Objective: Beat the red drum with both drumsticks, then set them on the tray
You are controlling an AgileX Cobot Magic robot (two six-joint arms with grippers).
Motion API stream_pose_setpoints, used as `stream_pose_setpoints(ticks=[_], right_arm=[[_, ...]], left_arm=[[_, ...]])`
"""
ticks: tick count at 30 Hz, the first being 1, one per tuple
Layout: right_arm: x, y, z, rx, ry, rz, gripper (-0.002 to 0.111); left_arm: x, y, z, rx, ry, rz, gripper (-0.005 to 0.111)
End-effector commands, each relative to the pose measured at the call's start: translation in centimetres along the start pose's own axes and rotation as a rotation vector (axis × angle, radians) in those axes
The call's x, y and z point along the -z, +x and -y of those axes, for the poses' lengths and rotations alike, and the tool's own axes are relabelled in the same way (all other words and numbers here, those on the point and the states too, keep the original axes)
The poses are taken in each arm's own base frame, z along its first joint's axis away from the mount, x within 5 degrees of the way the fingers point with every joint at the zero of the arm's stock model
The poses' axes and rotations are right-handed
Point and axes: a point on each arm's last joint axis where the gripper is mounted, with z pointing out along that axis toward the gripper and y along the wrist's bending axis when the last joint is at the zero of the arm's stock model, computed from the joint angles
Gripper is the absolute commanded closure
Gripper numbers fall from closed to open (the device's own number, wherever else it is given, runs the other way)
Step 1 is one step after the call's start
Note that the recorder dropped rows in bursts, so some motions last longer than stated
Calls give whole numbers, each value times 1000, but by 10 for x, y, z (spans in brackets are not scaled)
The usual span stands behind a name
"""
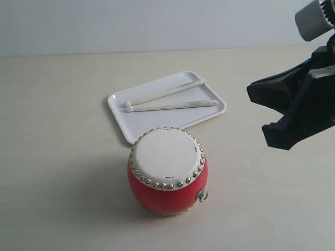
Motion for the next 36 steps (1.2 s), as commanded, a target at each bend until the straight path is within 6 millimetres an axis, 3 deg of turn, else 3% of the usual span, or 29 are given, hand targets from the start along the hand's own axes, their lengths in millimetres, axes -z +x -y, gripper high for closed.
stream_pose_setpoints(ticks=[1,6,10,13,17,25,30,36], right_arm=[[0,0,0,10,5,8,108],[0,0,0,10,5,8,108],[0,0,0,10,5,8,108],[0,0,0,10,5,8,108],[0,0,0,10,5,8,108],[0,0,0,10,5,8,108],[0,0,0,10,5,8,108],[0,0,0,10,5,8,108]], left_arm=[[-2,6,-2,10,-3,-12,107],[12,33,-8,-23,-7,-10,107],[18,91,-24,-144,-42,-35,107],[19,133,-38,-197,-66,76,107],[20,164,-46,-201,-71,47,107],[21,173,-56,-187,-227,-44,107],[24,171,-63,-174,-369,-24,107],[25,171,-66,-169,-420,-19,107]])
